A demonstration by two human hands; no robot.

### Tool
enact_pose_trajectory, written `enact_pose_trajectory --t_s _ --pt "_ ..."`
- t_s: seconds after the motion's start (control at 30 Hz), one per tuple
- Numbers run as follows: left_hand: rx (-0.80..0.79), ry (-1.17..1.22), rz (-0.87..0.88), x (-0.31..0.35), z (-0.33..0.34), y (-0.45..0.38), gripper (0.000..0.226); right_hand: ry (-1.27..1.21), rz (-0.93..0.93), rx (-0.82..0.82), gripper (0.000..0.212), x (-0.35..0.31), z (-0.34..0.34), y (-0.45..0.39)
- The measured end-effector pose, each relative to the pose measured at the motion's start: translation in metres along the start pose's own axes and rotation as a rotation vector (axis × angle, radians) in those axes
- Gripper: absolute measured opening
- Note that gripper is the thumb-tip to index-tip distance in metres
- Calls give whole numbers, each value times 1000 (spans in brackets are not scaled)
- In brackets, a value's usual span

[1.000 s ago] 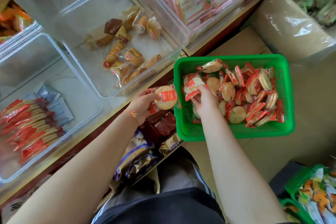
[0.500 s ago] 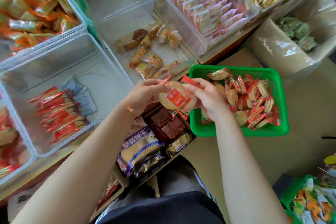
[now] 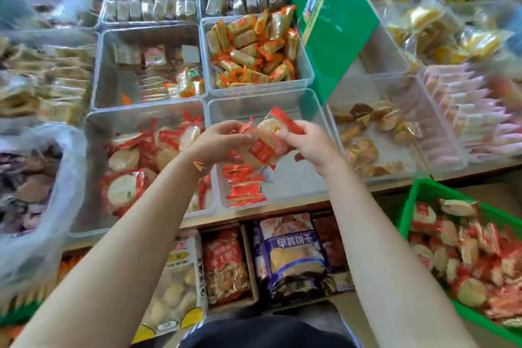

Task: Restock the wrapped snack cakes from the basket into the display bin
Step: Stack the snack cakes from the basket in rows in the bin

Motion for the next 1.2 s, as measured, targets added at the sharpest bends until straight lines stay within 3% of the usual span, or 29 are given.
enact_pose_trajectory --t_s 0.13,0.33,0.43,0.6,0.7,0.77,0.83,0.93,1.1,1.2 --pt "394 179 62 -19 -70 -3 14 295 -136 172 23 -19 23 -48" --pt "574 477 185 -47 -105 -8 19 604 -204 248 31 -11 60 -92" --pt "590 534 191 -57 -108 -14 18 636 -143 144 34 15 81 -109" --pt "551 537 179 -58 -104 -28 19 811 -16 -241 35 65 128 -125" --pt "519 518 206 -49 -100 -32 20 831 60 -330 44 77 136 -126" --pt "505 472 206 -44 -97 -36 23 780 73 -315 49 72 132 -126" --pt "513 364 200 -37 -95 -40 26 662 35 -167 51 55 114 -125" --pt "579 -19 255 -13 -91 -48 29 515 -123 71 54 21 78 -119" --pt "627 -424 410 24 -60 -58 21 532 -301 -12 59 -15 71 -114" --pt "619 -509 468 32 -50 -66 15 541 -344 9 36 -16 74 -118"
Point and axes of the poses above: each hand's wrist, its own y-axis away from the middle knuckle, its own z-axis out of the palm, x = y × z, the point moved 9 cm from there along -y, towards the middle knuckle, and after that the axes turned 9 degrees about -z, right-handed, at the moved point
